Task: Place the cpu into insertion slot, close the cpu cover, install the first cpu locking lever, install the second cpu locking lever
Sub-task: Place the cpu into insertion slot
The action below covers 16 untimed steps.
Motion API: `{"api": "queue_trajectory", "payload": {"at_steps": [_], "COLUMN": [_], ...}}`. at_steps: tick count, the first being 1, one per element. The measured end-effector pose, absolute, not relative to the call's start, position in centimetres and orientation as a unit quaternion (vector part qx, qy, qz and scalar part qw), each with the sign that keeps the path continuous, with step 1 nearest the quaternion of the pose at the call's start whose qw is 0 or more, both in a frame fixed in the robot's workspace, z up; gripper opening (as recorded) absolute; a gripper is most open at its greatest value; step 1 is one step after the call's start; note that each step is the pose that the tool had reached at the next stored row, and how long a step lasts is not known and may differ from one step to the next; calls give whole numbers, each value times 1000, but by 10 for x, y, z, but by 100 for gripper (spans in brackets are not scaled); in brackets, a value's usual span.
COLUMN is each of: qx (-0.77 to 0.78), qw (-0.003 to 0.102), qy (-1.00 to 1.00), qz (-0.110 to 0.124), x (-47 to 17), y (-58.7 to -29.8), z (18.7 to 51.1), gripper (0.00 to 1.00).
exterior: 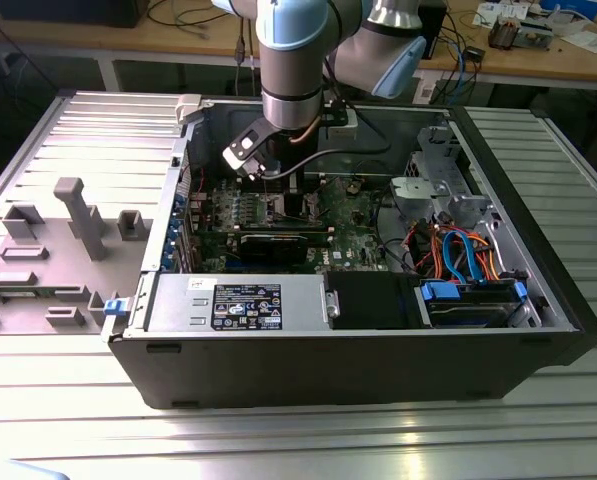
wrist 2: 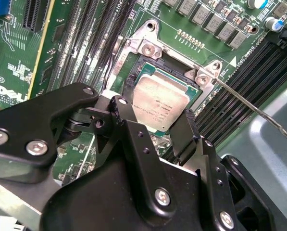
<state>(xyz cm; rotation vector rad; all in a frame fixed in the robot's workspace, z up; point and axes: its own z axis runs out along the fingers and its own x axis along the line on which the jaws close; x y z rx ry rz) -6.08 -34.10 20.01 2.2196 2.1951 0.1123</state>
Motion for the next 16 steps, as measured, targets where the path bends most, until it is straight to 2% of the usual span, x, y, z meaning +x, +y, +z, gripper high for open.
{"api": "queue_trajectory", "payload": {"at_steps": [11, 16], "qx": [715, 715], "qw": [9, 17], "qy": [698, 698], "qz": [36, 29], "x": [-61, -61], "y": [-341, -341], "z": [200, 200], "gripper": [54, 54]}}
